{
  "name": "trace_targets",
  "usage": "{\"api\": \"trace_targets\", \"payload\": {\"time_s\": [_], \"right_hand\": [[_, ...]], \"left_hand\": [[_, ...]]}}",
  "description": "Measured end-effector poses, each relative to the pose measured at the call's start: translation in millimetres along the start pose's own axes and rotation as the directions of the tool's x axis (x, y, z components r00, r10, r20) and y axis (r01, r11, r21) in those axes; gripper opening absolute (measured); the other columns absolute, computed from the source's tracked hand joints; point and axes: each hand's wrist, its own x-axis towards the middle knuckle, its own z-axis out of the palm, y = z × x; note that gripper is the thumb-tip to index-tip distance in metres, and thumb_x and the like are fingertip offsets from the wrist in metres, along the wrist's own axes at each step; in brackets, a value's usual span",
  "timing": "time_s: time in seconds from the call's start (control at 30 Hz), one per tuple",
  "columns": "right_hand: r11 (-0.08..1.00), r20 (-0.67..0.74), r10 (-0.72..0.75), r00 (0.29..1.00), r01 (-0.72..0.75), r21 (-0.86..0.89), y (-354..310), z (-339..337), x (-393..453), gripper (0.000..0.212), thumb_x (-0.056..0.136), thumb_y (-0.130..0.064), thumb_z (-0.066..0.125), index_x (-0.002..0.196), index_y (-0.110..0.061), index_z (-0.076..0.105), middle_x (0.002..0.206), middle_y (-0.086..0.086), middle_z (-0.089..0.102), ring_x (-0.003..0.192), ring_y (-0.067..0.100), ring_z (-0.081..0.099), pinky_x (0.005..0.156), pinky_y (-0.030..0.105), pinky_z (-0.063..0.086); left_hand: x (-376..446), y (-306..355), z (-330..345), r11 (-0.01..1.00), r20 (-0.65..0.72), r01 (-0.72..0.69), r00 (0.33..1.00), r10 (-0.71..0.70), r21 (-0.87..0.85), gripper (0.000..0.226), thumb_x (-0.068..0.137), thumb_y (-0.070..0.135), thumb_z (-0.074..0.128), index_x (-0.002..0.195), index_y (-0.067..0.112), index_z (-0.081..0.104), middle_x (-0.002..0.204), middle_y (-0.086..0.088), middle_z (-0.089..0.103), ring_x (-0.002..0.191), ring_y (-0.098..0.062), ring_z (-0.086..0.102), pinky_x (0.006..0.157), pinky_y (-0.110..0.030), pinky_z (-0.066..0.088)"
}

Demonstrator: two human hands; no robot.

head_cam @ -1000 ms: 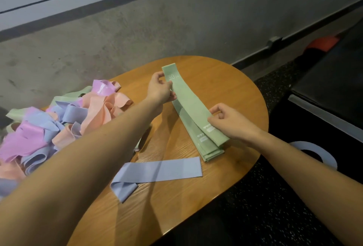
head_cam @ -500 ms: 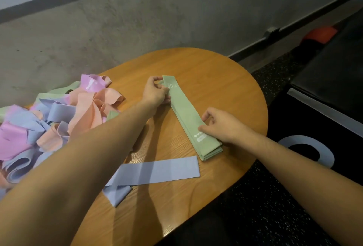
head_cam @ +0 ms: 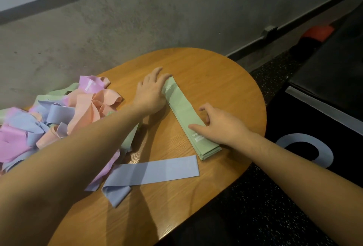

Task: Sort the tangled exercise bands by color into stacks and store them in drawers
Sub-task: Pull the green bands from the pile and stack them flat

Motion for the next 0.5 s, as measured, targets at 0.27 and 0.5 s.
{"api": "trace_targets", "payload": {"time_s": [0.27,0.5], "right_hand": [[0.979,-0.003,-0.023,1.0,0.022,-0.204,-18,14,0,0.085,0.079,-0.072,0.061,0.144,-0.027,0.03,0.139,0.003,0.049,0.12,0.032,0.056,0.088,0.043,0.049],[0.956,-0.004,-0.044,0.999,0.041,-0.291,-21,19,-2,0.077,0.081,-0.057,0.067,0.14,-0.025,0.031,0.127,0.005,0.048,0.106,0.028,0.06,0.08,0.039,0.055]], "left_hand": [[7,14,-5,0.85,0.3,-0.4,0.904,0.305,0.342,0.086,0.091,0.006,0.061,0.158,0.037,0.018,0.169,0.004,0.002,0.155,-0.024,0.003,0.124,-0.047,0.013],[11,17,-2,0.776,0.351,-0.482,0.867,0.354,0.407,0.067,0.093,0.011,0.063,0.15,0.034,0.037,0.156,0.003,0.039,0.148,-0.021,0.029,0.12,-0.044,0.025]]}}
